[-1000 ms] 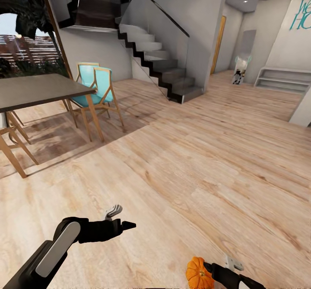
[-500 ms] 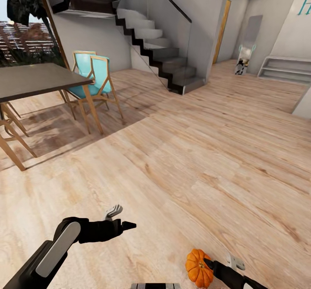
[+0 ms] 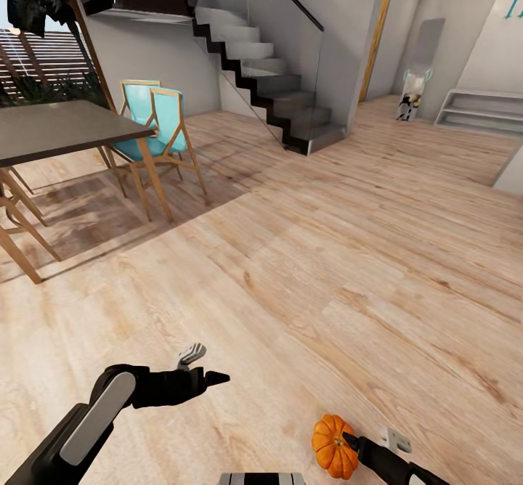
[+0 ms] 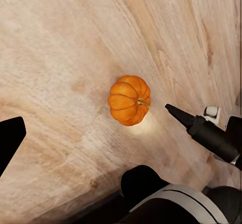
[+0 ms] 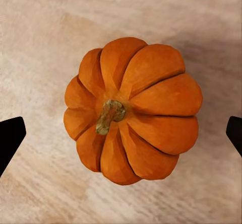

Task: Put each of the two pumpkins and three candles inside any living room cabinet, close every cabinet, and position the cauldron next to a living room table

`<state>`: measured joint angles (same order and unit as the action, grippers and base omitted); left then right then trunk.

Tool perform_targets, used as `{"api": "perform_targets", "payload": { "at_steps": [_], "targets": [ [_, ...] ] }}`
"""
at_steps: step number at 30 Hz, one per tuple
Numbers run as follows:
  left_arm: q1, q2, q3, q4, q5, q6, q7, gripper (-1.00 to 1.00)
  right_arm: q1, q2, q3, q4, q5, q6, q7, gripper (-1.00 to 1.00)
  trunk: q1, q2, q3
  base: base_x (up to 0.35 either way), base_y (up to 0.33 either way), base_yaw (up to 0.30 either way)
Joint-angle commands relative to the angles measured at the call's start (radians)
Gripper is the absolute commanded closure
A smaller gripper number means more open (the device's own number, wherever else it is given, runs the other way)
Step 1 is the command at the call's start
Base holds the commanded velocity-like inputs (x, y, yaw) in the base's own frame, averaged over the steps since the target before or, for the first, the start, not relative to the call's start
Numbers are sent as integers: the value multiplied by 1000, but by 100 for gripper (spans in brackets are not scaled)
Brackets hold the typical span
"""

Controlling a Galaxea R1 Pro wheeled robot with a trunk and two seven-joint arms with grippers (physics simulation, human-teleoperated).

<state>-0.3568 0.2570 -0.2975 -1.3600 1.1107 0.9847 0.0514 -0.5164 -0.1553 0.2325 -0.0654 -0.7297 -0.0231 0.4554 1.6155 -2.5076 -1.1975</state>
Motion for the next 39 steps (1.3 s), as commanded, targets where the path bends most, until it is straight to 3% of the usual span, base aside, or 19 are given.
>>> {"api": "perform_targets", "payload": {
  "at_steps": [1,7,28,31,34,37,39],
  "targets": [
    [-1,1,-4,-1,19,2,5,-100,-1,0,8,0,-8,-2,3,-100,0,0,-1,0,0,0],
    [-1,1,-10,-1,54,2,7,-100,-1,0,8,-5,-8,1,3,-100,0,0,1,0,0,-102],
    [-1,2,-15,-28,58,2,7,-100,-1,1,10,-10,-6,2,1,-100,0,0,1,-40,-34,-11],
    [-1,1,-16,-28,58,2,7,-100,-1,0,9,-10,-7,14,-2,-100,0,0,1,-9,-27,0],
    [-1,-2,-18,-28,58,2,7,-100,-1,-11,5,-11,-10,80,-16,-100,0,0,1,-2,-7,0],
    [-1,-2,-18,-28,58,2,7,-100,-5,-27,3,-14,-26,110,-30,-100,0,0,1,-1,-2,0],
    [-1,-2,-17,-28,58,2,7,-100,-12,-35,4,-17,-83,127,-67,-100,0,0,1,0,0,0]
  ]
}}
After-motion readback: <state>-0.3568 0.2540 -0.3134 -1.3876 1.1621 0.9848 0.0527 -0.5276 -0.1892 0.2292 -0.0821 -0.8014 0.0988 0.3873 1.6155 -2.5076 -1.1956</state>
